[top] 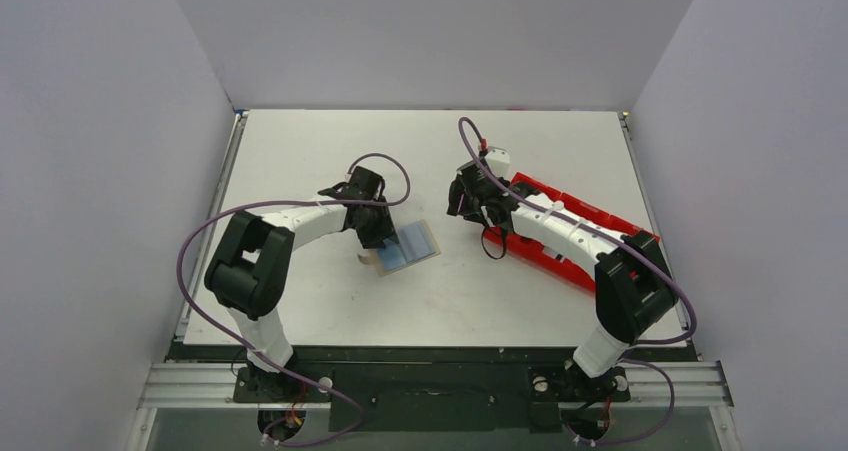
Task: Take the credit cards out of the card holder
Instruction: Remove the credit card from the card holder.
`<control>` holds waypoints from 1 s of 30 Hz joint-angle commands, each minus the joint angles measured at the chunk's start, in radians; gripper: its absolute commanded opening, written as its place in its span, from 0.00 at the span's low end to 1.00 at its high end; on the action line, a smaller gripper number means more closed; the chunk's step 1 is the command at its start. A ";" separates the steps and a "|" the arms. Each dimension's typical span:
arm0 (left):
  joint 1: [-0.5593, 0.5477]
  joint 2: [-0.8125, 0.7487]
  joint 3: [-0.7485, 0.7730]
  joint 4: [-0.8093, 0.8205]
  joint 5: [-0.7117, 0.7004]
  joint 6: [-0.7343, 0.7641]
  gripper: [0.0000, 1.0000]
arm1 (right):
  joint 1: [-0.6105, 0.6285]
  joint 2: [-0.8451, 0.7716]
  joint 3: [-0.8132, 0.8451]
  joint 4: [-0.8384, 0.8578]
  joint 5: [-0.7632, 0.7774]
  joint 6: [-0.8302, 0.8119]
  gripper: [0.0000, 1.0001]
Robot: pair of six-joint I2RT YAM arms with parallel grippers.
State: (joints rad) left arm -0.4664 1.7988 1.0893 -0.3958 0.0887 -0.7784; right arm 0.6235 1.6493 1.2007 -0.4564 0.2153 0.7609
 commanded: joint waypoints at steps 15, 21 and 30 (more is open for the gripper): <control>-0.004 0.089 -0.028 -0.006 -0.117 0.008 0.25 | 0.063 0.028 0.046 0.072 -0.066 -0.039 0.53; -0.003 0.095 -0.035 -0.024 -0.140 0.013 0.05 | 0.115 0.097 0.081 0.094 -0.139 -0.043 0.22; -0.003 0.112 -0.024 -0.035 -0.144 0.027 0.00 | 0.139 0.223 0.126 0.119 -0.205 -0.043 0.00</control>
State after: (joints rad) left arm -0.4652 1.8149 1.0977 -0.4286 0.0349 -0.7750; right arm 0.7631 1.8446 1.2762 -0.3836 0.0383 0.7212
